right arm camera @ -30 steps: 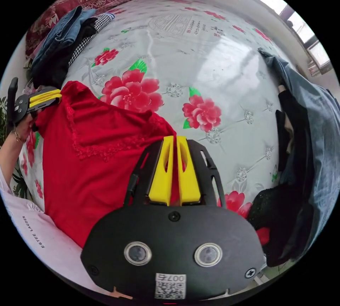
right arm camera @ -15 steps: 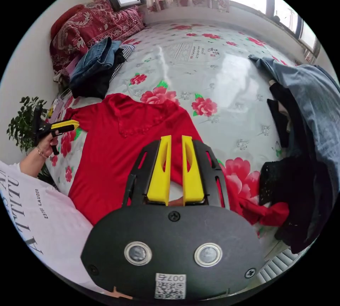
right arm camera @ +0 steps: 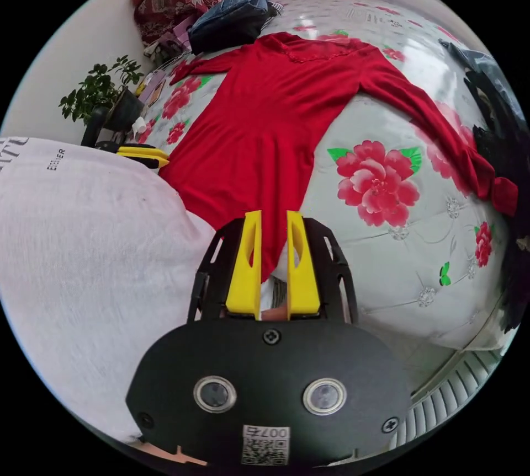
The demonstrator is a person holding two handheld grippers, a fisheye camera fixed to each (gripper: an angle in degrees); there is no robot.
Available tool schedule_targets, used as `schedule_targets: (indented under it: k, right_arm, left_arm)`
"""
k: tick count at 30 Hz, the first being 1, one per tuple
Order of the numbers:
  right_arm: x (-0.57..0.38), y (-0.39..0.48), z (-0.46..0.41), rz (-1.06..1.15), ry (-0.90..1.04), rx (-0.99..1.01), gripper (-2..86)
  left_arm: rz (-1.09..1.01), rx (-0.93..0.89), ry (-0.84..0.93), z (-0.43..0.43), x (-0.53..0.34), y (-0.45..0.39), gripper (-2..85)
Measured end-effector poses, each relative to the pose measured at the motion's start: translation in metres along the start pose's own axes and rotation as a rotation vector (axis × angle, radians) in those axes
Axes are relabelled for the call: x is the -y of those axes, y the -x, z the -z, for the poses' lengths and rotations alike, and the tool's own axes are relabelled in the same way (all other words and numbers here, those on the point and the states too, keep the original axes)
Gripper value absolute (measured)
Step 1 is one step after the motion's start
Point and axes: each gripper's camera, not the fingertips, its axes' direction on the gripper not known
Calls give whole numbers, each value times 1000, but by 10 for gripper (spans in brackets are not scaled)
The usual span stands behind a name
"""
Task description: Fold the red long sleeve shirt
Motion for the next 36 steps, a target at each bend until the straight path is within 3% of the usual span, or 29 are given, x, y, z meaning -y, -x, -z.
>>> schedule_targets:
  k: [2, 4, 9, 15, 20, 25, 30, 36]
  right_arm:
    - [-9, 11, -26, 48, 92, 4, 47]
    - [-18, 14, -58, 69, 246, 2, 49]
    - [-37, 21, -65, 63, 270, -18, 51]
    - [-23, 18, -48, 10, 202, -101, 50]
    - [23, 24, -25, -37, 76, -120, 49]
    - [61, 34, -25, -86, 19, -88, 48]
    - [97, 52, -44, -85, 51, -39, 48]
    - [119, 85, -126, 103, 407, -238, 49]
  left_arm:
    - [-29, 53, 51, -14, -4, -7, 49]
    - [-32, 94, -6, -14, -11, -9, 40]
    - [130, 52, -48, 1, -12, 25, 42]
    - [397, 116, -222, 47, -4, 131, 56]
    - [363, 257, -410, 105, 36, 201, 66]
    - [308, 379, -346, 115, 96, 271, 82]
    - [242, 479, -136, 78, 148, 339, 76]
    - [108, 523, -108, 63, 162, 358, -1]
